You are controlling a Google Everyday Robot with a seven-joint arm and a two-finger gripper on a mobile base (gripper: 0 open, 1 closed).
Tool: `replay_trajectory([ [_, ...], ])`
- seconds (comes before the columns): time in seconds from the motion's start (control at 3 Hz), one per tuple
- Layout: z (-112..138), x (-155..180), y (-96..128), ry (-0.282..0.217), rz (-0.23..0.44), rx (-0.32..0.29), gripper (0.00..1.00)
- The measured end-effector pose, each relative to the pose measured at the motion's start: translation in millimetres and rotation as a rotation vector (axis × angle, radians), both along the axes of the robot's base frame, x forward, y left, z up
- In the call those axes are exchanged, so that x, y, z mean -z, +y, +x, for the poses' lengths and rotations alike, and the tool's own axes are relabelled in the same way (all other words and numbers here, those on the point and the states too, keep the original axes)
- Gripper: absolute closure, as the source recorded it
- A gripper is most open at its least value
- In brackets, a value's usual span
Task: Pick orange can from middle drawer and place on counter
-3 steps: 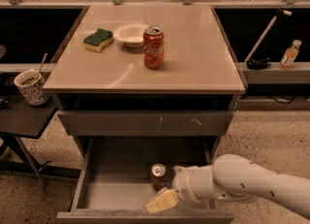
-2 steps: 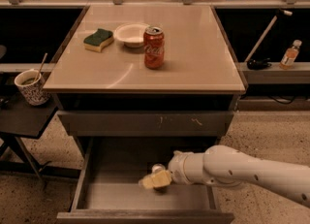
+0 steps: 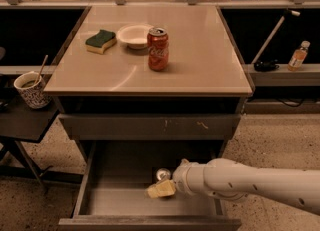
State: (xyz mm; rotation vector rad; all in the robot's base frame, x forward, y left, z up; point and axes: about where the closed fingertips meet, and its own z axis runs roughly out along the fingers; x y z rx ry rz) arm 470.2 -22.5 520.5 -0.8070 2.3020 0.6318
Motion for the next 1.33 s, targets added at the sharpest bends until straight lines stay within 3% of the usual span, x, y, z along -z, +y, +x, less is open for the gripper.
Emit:
replay_trajectory([
  [0.33, 22, 47, 5, -0.028, -0.077, 0.043, 0.0],
  [0.67, 22, 50, 9, -0.017, -0.069, 0.038, 0.0],
  [1.0, 19, 69, 23, 0.026, -0.056, 0.024, 0.0],
  [1.33, 19, 69, 23, 0.026, -0.056, 0.024, 0.0],
])
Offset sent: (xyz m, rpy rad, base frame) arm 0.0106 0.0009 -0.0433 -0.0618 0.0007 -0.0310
